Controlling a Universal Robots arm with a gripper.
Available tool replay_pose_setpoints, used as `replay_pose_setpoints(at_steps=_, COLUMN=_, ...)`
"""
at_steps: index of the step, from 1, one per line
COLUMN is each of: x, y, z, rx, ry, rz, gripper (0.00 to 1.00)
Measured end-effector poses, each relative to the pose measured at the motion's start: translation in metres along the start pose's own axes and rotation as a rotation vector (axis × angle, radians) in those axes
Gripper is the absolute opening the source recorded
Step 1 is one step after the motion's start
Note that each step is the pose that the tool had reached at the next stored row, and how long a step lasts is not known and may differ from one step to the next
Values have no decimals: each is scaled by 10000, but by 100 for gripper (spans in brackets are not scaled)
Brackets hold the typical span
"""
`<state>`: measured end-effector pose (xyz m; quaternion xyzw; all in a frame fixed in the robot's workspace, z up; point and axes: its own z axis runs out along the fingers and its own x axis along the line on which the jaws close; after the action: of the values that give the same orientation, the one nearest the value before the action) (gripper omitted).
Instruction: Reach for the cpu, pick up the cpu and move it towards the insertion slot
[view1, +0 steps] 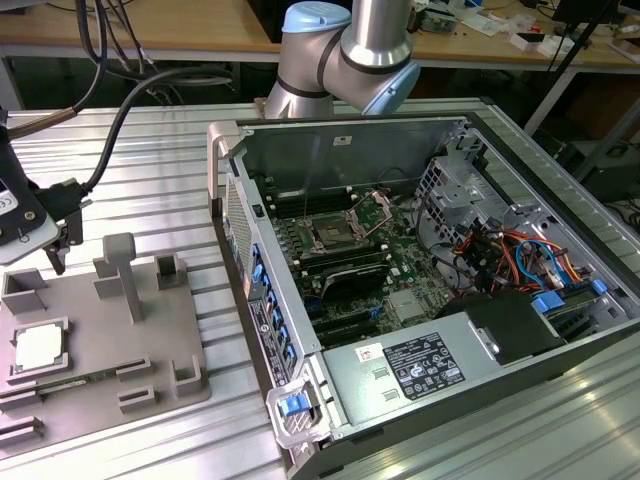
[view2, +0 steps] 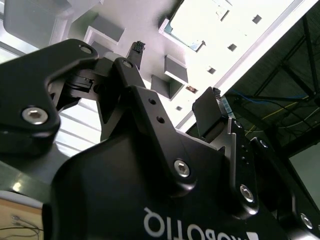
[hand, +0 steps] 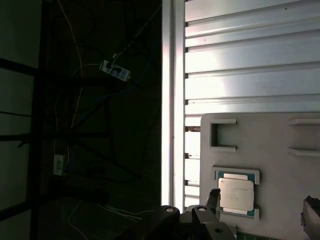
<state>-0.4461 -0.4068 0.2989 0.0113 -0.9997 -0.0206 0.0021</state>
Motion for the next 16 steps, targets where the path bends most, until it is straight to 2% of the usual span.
replay_pose_setpoints(at_steps=16, x=0, y=-3, z=28, rx=0, ry=-1, rz=-1, gripper=67)
